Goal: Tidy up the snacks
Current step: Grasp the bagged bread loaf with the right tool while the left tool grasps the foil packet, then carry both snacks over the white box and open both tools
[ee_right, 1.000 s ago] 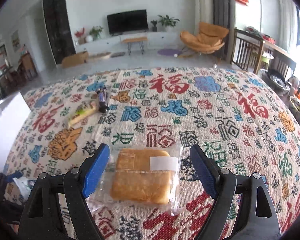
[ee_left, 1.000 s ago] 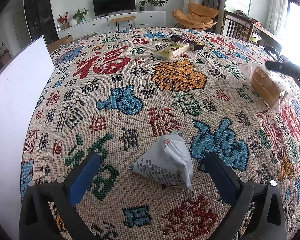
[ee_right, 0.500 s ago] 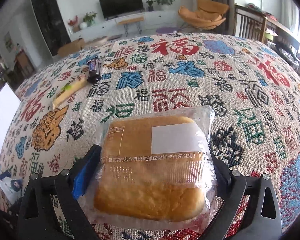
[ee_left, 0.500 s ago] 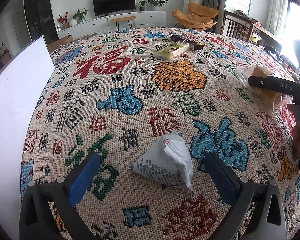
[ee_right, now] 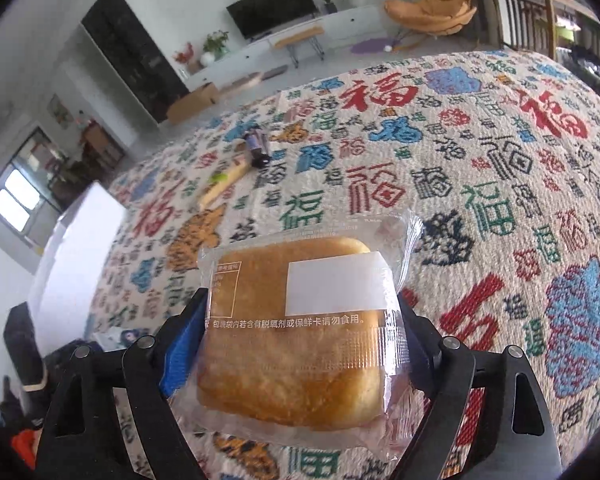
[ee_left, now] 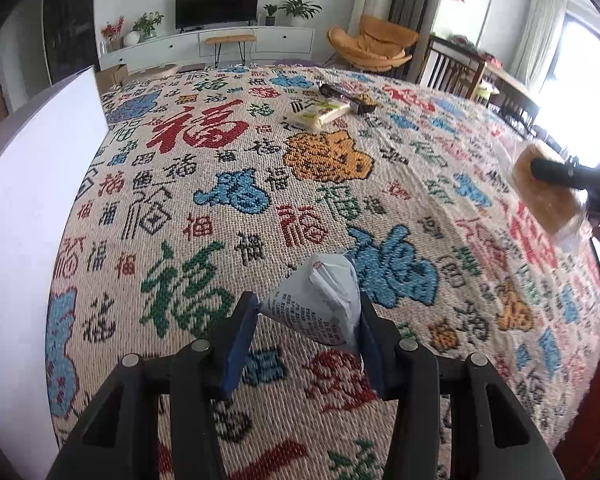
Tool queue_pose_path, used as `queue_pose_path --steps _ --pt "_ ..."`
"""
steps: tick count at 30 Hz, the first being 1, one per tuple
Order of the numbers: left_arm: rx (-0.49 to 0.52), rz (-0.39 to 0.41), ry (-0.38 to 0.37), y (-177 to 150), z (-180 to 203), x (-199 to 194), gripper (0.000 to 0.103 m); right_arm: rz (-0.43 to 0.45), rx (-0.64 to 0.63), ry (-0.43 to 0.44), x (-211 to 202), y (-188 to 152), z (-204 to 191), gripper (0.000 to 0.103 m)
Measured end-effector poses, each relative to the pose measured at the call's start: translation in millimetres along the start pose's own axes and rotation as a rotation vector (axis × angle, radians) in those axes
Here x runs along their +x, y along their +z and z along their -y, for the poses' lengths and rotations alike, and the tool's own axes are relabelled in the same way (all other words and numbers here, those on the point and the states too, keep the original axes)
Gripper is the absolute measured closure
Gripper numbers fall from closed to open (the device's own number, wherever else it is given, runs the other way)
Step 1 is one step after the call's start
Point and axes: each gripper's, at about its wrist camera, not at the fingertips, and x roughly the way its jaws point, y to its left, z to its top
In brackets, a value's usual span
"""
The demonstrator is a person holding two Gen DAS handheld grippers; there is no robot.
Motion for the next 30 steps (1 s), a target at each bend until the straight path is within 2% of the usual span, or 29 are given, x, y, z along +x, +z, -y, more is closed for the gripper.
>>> queue_pose_path --steps 2,4,6,8,10,12,15,17,18,19,20,21,23,25,30 --pt "-0.062 0.042 -0.063 -4 -6 -24 0.055 -0.007 -0.037 0.010 -11 -5 -13 0.017" --pt "-0.104 0.081 -0.094 -5 -11 -51 0.055 -0.018 -0.066 0.037 -18 -9 -30 0.017" --pt "-0.145 0.128 -0.132 -3 -19 -86 0.055 -0.029 -0.099 0.074 -21 -10 -54 0.017" --pt "-0.179 0.181 -0.141 0 -31 -129 0.055 -0.036 -0.138 0.139 -25 -5 -89 0.017" --pt "-0.187 0.236 -0.099 4 -51 -171 0.055 -0.039 -0.199 0.232 -31 2 -143 0.017" --pt "-0.202 0.279 -0.024 6 -79 -208 0.054 -0.045 -0.277 0.325 -37 10 -202 0.017" --pt "-0.252 0.324 0.137 0 -134 -250 0.052 -0.056 -0.395 0.461 -40 16 -302 0.015" --pt "-0.296 0.315 0.279 -9 -172 -266 0.033 -0.049 -0.451 0.517 -32 17 -368 0.013" --pt "-0.313 0.310 0.336 -14 -187 -270 0.016 -0.072 -0.467 0.543 -20 17 -394 0.013" --pt "-0.332 0.306 0.397 -22 -203 -273 0.013 -0.136 -0.485 0.557 -1 14 -420 0.013" --pt "-0.348 0.292 0.450 -30 -215 -275 0.013 -0.225 -0.504 0.526 19 11 -443 0.013" --pt "-0.363 0.274 0.479 -38 -227 -277 0.013 -0.266 -0.509 0.488 32 8 -460 0.013" --pt "-0.404 0.268 0.477 -56 -244 -280 0.013 -0.157 -0.568 0.518 24 4 -481 0.013" --pt "-0.440 0.271 0.473 -71 -255 -280 0.013 -0.061 -0.660 0.477 14 -3 -493 0.013" --pt "-0.479 0.260 0.440 -84 -256 -261 0.013 -0.047 -0.677 0.425 18 -9 -469 0.013"
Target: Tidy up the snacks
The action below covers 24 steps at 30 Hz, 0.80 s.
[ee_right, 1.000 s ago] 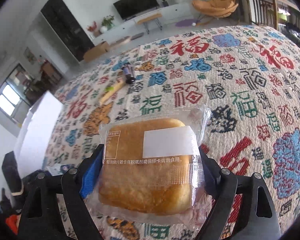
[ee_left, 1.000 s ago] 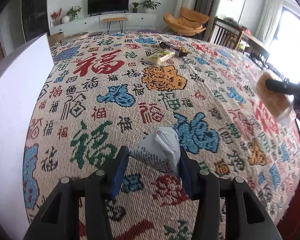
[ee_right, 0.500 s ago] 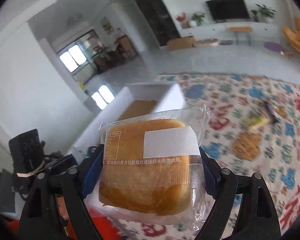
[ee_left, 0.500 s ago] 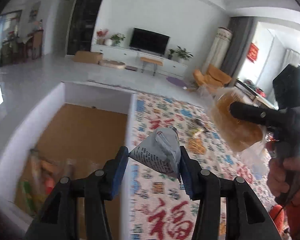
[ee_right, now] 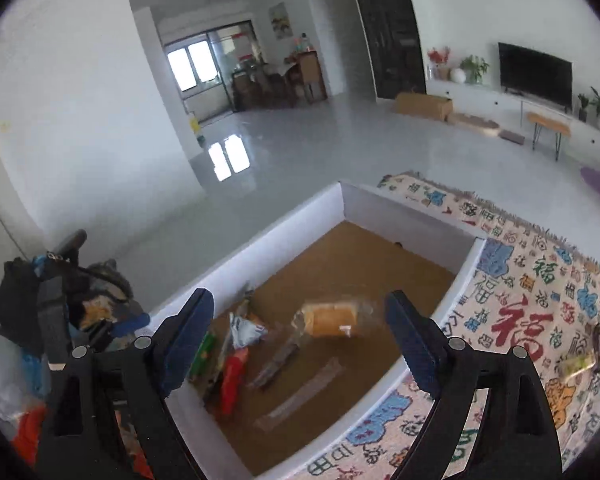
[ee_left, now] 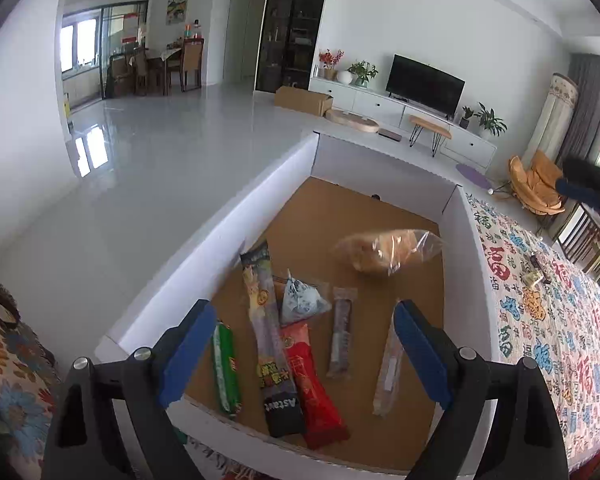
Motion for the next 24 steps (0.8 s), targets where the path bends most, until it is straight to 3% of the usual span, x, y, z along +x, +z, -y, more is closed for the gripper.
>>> queue_pose_path --steps 4,8,12,15,19,24 --pt "0.052 -0.006 -0.030 -6 35 0 0.013 -0.020 0.019 -0.100 -7 -29 35 0.013" --pt "0.142 -0.014 -0.100 -13 89 -3 0.013 -0.059 0.088 -0.211 -18 -72 100 0.013" --pt "0.243 -0.027 -0.238 -25 158 -16 0.011 -0.122 0.124 -0.342 -39 -135 159 0.013" --pt "0.318 -0.039 -0.363 -40 214 -24 0.001 -0.170 0.147 -0.481 -59 -192 206 0.013" --pt "0.395 -0.102 -0.512 -70 279 -14 0.000 -0.178 0.184 -0.680 -94 -256 261 0.013" --pt "0.507 -0.179 -0.500 -114 337 41 0.000 -0.124 0.360 -0.742 -133 -305 305 0.013"
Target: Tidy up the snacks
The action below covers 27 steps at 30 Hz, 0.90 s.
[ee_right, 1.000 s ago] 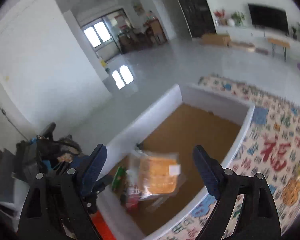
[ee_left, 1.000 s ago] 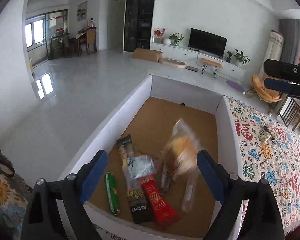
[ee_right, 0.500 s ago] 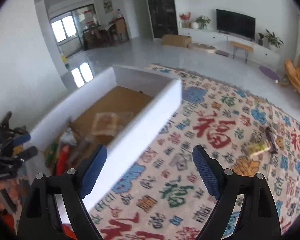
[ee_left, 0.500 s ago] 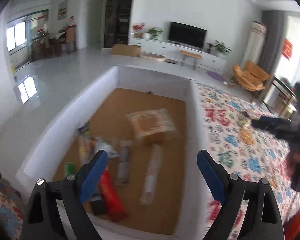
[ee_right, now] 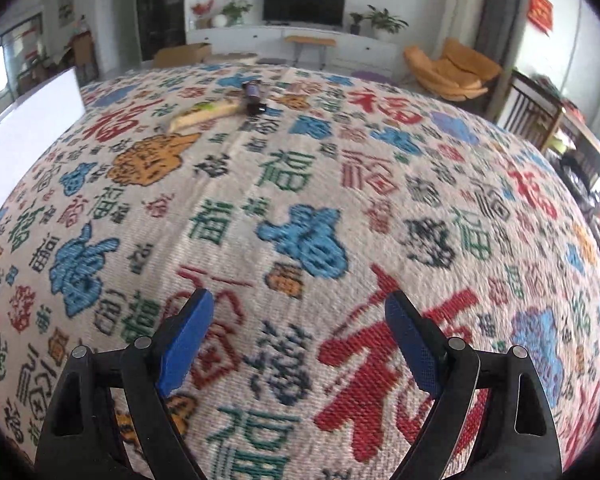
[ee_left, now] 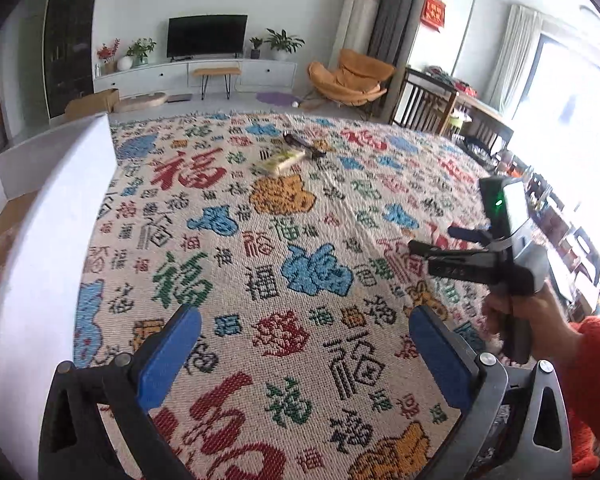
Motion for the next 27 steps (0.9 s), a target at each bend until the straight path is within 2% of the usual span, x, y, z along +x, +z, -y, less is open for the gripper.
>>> queue_pose_path --steps 3,6,9,13,14,19,27 --pt "0.024 -0.038 0.050 -2 2 40 0.000 -0.017 0.081 0.011 2 -9 18 0.013" --pt "-0.032 -0.057 0.094 4 -8 75 0.000 -0.028 0.147 0.006 2 -10 30 0.013" --pt "-0.088 -0.045 0.139 10 -18 95 0.000 -0.033 0.124 -0.014 2 -10 27 0.012" --pt "-0.062 -0.063 0.217 13 -24 119 0.000 -0.032 0.131 -0.006 2 -11 29 0.012" --pt "-0.065 -0.087 0.218 13 -24 123 0.000 -0.032 0.130 -0.008 3 -12 31 0.012" --pt "-0.049 -0.105 0.241 12 -22 126 0.000 -0.033 0.130 -0.008 3 -12 31 0.012" --pt "-0.048 -0.105 0.242 12 -23 126 0.000 -0.032 0.132 -0.006 4 -11 30 0.011"
